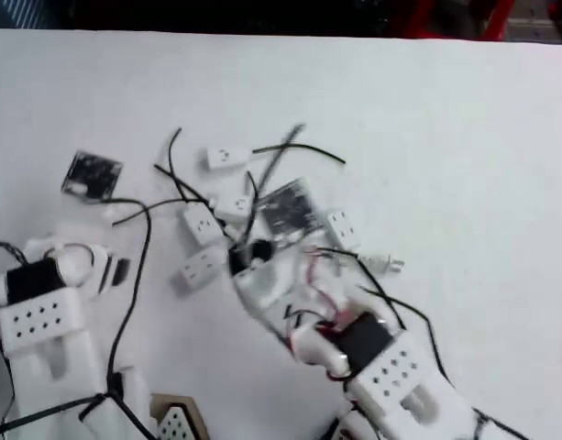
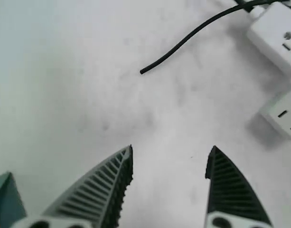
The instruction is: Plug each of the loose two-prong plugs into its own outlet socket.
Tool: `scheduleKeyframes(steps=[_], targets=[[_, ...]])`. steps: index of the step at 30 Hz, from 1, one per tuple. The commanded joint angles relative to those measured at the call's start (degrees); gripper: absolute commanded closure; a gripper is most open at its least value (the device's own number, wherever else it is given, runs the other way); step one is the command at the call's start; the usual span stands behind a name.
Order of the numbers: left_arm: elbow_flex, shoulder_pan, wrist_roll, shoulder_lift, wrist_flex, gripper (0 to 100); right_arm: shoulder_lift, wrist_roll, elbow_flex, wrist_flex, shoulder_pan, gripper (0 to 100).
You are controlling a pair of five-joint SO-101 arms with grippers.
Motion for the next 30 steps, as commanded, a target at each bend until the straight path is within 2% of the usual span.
scheduleKeyframes(steps=[1, 8, 15, 21, 30], targets=[[5.36, -2.15, 3.69, -2.86, -5.63, 75, 8.22, 0.09, -7.56, 0.22, -4.88, 98.1], [12.22, -2.24, 6.86, -2.86, -12.66, 75, 25.63, -0.09, -16.79, -1.19, -6.9, 98.1], [15.38, -2.24, 10.64, -2.86, -16.79, 75, 34.15, -0.09, -15.03, -14.11, -9.1, 98.1], [15.65, -2.24, 10.64, -2.86, -16.7, 75, 41.19, -0.18, -14.68, -21.41, -7.25, 98.1], [15.74, -2.24, 10.64, -2.86, -16.62, 75, 48.04, 0.0, -14.68, -25.1, -5.85, 98.1]])
